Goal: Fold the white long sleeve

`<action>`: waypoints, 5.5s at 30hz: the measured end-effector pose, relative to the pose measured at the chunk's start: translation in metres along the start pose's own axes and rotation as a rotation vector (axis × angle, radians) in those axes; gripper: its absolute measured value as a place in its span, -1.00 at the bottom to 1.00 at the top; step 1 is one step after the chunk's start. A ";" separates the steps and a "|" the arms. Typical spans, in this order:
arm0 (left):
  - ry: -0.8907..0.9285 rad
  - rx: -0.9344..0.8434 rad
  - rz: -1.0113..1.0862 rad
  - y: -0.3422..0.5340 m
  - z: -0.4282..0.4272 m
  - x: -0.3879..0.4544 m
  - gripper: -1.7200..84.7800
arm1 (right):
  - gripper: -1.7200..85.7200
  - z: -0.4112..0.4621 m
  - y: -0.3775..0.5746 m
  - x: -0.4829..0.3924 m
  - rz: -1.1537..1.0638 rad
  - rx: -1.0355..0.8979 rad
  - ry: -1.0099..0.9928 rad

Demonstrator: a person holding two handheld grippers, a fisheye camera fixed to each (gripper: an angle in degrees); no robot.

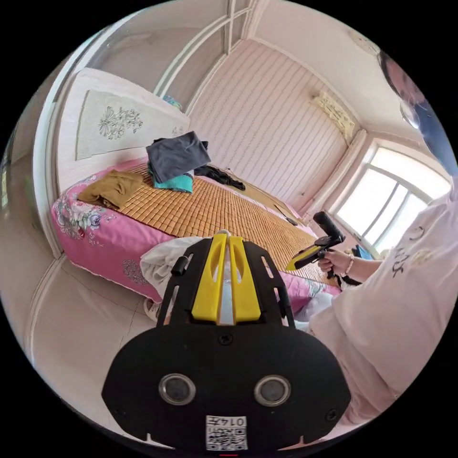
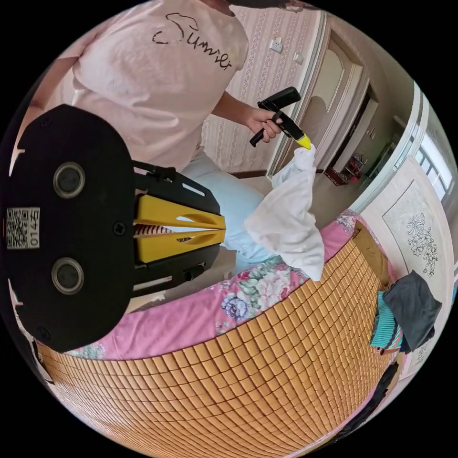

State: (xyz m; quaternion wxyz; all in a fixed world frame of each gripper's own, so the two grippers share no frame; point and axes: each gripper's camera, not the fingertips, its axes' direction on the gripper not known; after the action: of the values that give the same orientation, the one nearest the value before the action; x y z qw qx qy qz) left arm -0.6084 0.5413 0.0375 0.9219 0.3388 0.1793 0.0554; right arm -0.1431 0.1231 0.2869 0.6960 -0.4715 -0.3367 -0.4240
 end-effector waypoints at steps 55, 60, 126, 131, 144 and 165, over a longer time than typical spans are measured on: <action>0.019 -0.316 0.506 -0.263 0.443 0.310 -0.77 | -0.94 0.014 0.545 0.209 0.966 0.765 0.074; -0.008 -0.536 0.598 -0.145 0.479 0.320 -0.79 | -0.94 0.029 0.565 0.226 1.017 0.743 0.046; 0.000 -0.610 -0.046 -0.244 0.540 0.074 -0.98 | -0.73 0.013 0.484 0.328 0.708 0.414 0.101; 0.033 -0.584 -0.029 -0.245 0.517 0.065 -0.98 | -0.89 0.018 0.515 0.315 0.728 0.471 0.071; 0.528 -0.146 0.093 -0.308 0.322 0.083 -0.98 | -0.94 -0.118 0.790 0.148 0.738 1.195 0.094; 0.260 0.140 0.176 -0.589 0.169 0.140 -0.98 | -0.96 -0.411 0.617 0.079 0.407 1.048 0.443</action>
State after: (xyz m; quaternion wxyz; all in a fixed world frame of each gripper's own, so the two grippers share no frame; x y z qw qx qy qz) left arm -0.4270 0.0200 -0.2636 0.8567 0.4067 0.2699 0.1667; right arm 0.4781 -0.1649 -0.0084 0.9565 -0.0211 -0.2506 -0.1479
